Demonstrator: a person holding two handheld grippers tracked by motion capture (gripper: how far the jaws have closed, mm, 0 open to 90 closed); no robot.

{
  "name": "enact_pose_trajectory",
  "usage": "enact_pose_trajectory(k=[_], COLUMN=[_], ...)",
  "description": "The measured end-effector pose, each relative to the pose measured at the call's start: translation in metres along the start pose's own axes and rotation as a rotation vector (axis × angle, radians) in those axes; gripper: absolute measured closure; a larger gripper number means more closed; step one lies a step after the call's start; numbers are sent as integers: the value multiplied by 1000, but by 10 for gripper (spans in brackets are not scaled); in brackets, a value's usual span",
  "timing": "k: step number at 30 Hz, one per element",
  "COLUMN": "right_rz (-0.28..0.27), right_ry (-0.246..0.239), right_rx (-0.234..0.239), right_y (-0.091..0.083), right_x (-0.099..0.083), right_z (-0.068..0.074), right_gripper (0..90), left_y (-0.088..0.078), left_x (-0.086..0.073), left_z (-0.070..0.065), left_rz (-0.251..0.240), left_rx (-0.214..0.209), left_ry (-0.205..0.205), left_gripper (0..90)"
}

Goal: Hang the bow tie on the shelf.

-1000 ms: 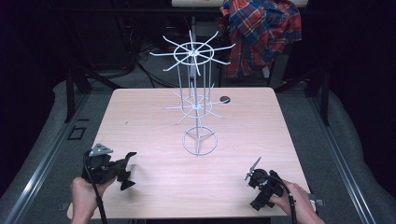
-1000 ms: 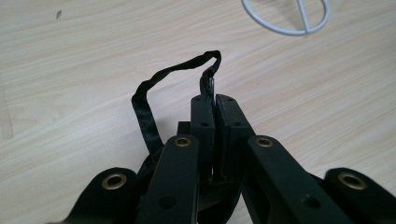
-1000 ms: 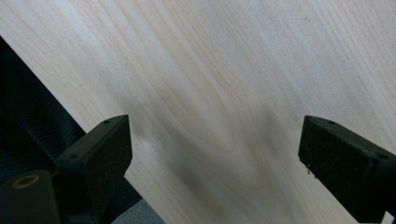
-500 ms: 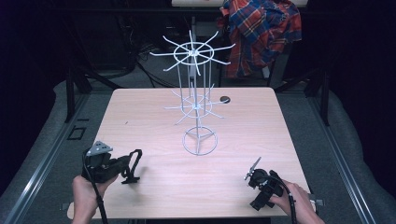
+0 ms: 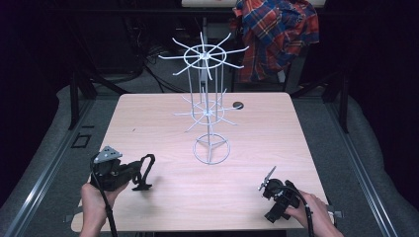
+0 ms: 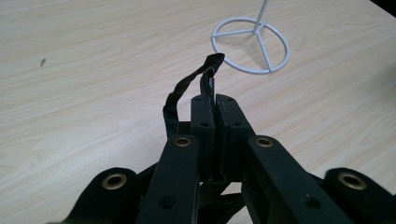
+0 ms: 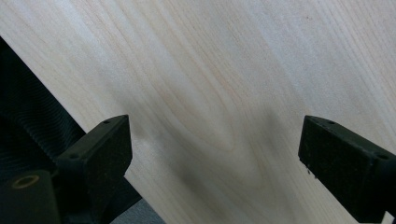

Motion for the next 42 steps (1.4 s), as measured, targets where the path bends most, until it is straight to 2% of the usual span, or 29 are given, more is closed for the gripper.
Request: enact_pose_trajectory(k=[4, 22, 29, 42], right_rz=[14, 9, 21, 10], right_ry=[-6, 5, -1, 2], right_rx=[1, 9, 3, 11], right_y=[0, 2, 2, 2], right_x=[0, 0, -1, -1], right_z=[-1, 0, 0, 0], right_gripper=[93, 93, 94, 93], left_y=[5, 7, 11, 22], left_x=[4, 17, 29, 46], left_z=[-4, -5, -8, -8], left_rz=[-6, -47, -72, -113], left_rx=[-7, -11, -21, -37], left_ry=[9, 6, 9, -2], left_gripper=[864, 864, 864, 864])
Point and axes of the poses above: each handheld gripper's, and its own axes: y roughly forward along the jaws, x roughly out of its top, z roughly to its left, the point moved 4 cm from there along y, roughly forward along the jaws, and after that the axes turned 4 degrees about -x, right-handed, at the moved point
